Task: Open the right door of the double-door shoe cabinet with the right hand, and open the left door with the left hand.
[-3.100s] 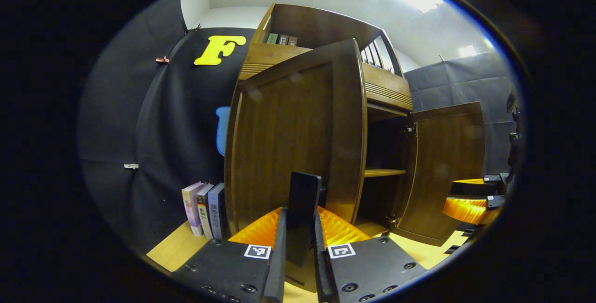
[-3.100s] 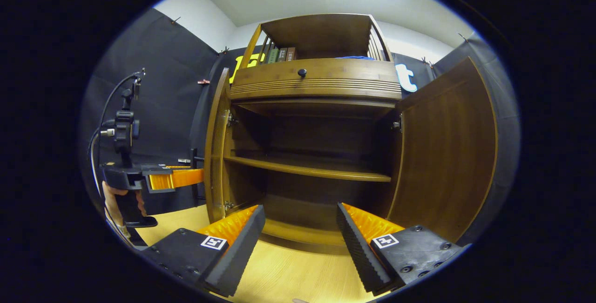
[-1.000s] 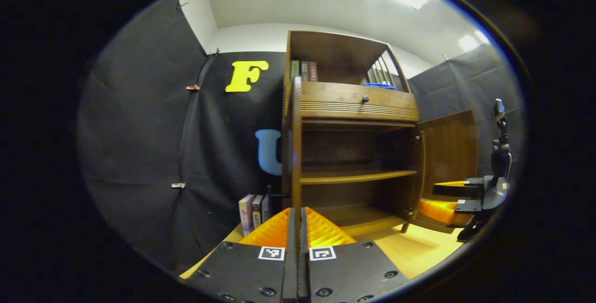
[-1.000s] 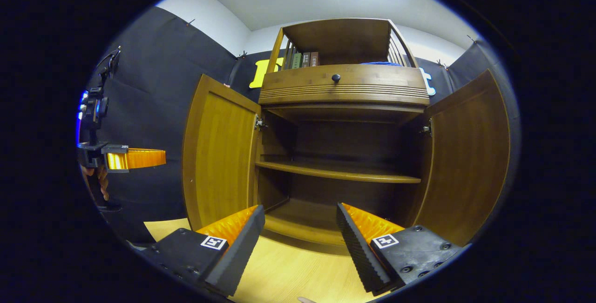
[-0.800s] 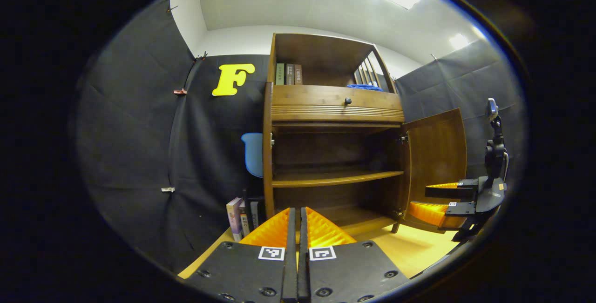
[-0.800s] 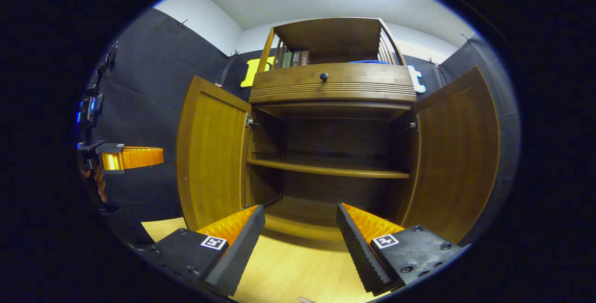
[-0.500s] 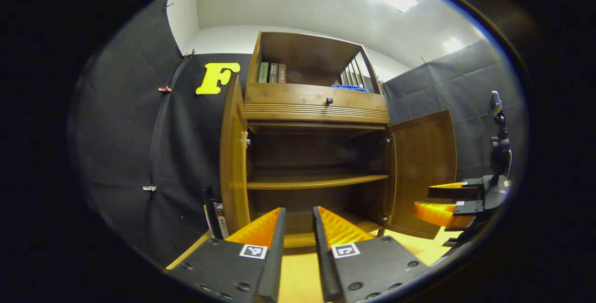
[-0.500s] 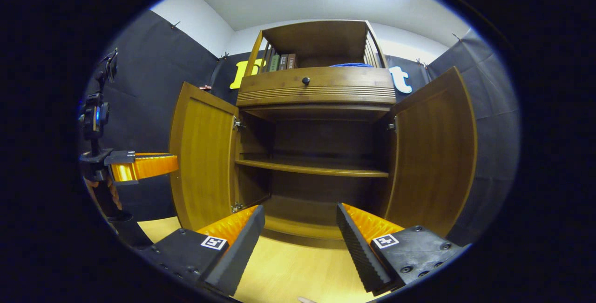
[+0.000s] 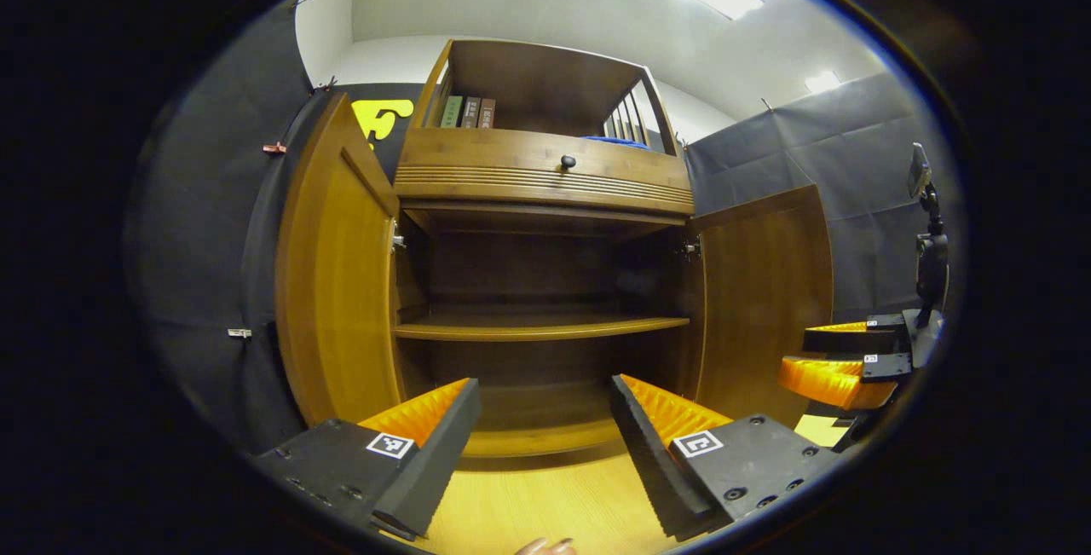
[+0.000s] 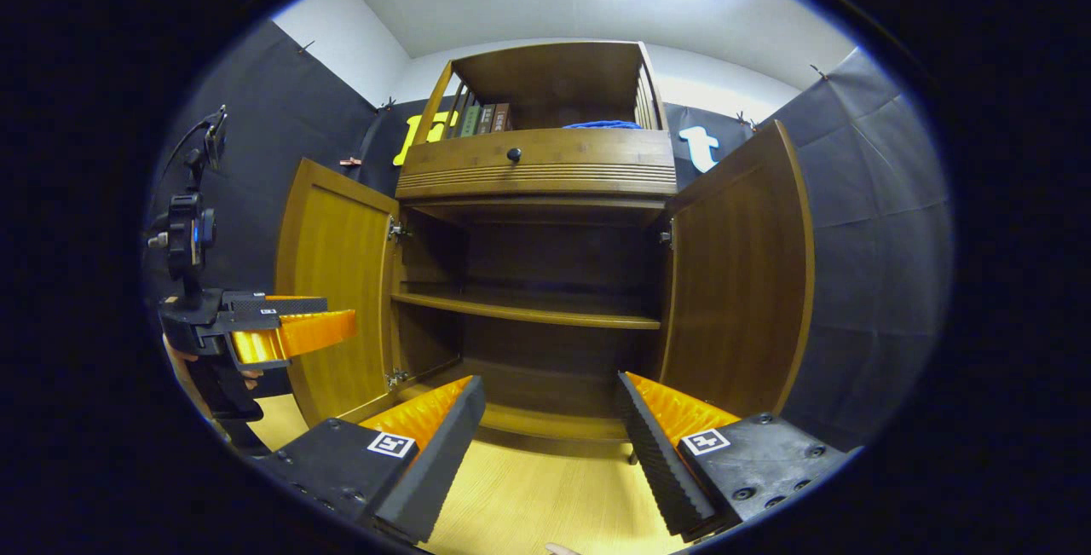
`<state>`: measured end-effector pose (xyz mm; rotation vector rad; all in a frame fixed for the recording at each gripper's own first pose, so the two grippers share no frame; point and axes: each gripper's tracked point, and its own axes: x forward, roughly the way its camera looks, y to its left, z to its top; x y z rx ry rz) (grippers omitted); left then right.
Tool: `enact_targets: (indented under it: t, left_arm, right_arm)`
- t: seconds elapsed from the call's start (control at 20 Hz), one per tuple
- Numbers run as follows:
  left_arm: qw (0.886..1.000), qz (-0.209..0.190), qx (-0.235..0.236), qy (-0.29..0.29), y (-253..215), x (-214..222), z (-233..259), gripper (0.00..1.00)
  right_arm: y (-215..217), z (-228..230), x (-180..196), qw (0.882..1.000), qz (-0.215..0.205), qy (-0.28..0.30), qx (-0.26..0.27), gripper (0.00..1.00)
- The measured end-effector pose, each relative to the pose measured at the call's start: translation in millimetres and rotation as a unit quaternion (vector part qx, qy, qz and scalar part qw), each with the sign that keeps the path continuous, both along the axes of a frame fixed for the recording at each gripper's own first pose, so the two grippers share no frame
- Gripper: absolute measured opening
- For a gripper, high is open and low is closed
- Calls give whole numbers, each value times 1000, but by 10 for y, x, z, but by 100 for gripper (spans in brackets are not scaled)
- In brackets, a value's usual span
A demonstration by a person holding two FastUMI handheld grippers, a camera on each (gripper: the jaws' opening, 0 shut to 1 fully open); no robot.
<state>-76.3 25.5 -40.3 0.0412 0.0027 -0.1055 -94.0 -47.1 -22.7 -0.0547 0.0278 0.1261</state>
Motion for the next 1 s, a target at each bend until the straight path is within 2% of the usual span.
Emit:
enact_targets:
  t: [0.15, 0.25, 0.55, 0.8, 1.0]
  left_arm:
    - [1000, 7, 3, -4, -46, 38, -11, 95]
    - [1000, 7, 4, -5, -74, 51, -5, 95]
    - [1000, 22, 2, -17, 37, 70, 60, 93]
    - [1000, 18, -4, -15, 84, 97, 28, 93]
    - [1000, 18, -5, -8, 124, 150, -17, 94]
  right_arm:
    - [-105, -3, 44, 1000, -8, 0, -5, 95]
    - [-118, 27, 49, 1000, -8, -2, -6, 99]
    - [-59, 117, 65, 1000, -2, -16, -7, 97]
    - [16, 83, 94, 1000, 3, -13, -11, 95]
    - [63, 54, 120, 1000, 6, -8, -15, 99]
